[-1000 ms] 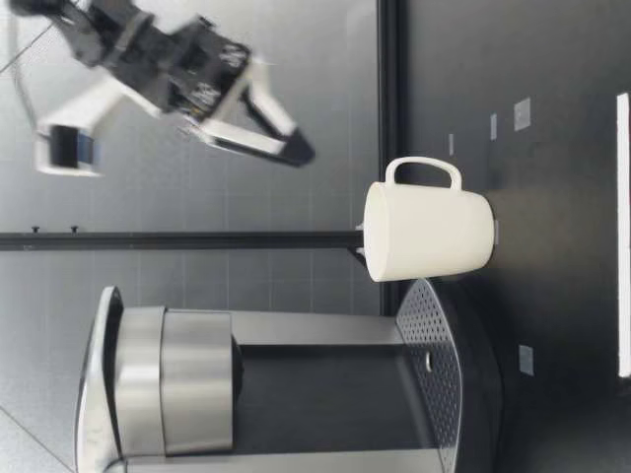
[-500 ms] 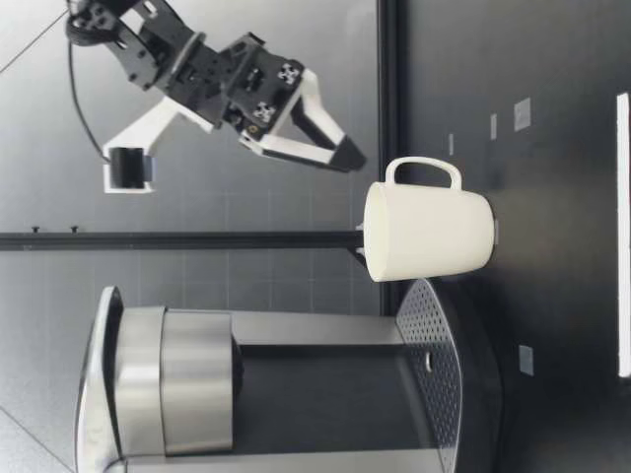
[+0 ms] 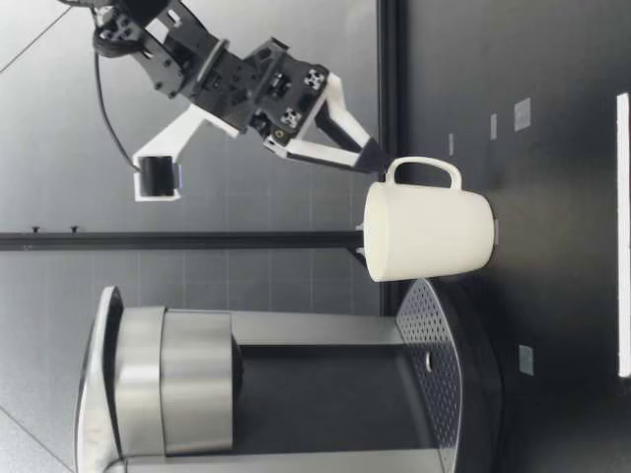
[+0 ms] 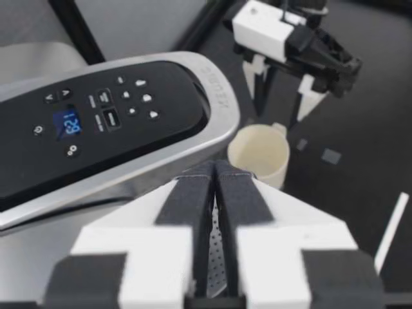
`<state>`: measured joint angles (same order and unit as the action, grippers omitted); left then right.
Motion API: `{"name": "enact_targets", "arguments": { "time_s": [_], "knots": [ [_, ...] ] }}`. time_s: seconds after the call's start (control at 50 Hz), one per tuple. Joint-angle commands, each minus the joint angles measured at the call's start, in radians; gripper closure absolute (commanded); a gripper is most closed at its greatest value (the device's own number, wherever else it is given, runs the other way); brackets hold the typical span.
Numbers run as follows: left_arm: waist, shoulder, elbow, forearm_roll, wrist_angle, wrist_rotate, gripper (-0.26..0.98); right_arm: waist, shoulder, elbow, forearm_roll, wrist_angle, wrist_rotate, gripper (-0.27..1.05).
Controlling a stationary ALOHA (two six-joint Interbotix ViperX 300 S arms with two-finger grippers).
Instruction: Place the coffee capsule inside the capsule container, then place the cup onto the center of the cup tray.
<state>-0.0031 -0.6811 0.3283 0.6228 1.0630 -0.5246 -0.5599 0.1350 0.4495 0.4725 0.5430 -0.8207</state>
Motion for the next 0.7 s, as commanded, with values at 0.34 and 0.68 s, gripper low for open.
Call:
{"name": "enact_targets", "arguments": {
  "time_s": [0.34, 0.68],
  "knots": [
    [-0.002, -0.005, -0.006, 0.025, -0.012, -0.023, 0.61, 0.014, 0.029, -0.044, 0.005, -0.017, -0.003, 0.15],
    [-0.002, -0.005, -0.002, 0.038, -0.012, -0.028, 0.61, 0.017, 0.044, -0.051, 0.003, -0.009, -0.003, 0.18]
  ]
}}
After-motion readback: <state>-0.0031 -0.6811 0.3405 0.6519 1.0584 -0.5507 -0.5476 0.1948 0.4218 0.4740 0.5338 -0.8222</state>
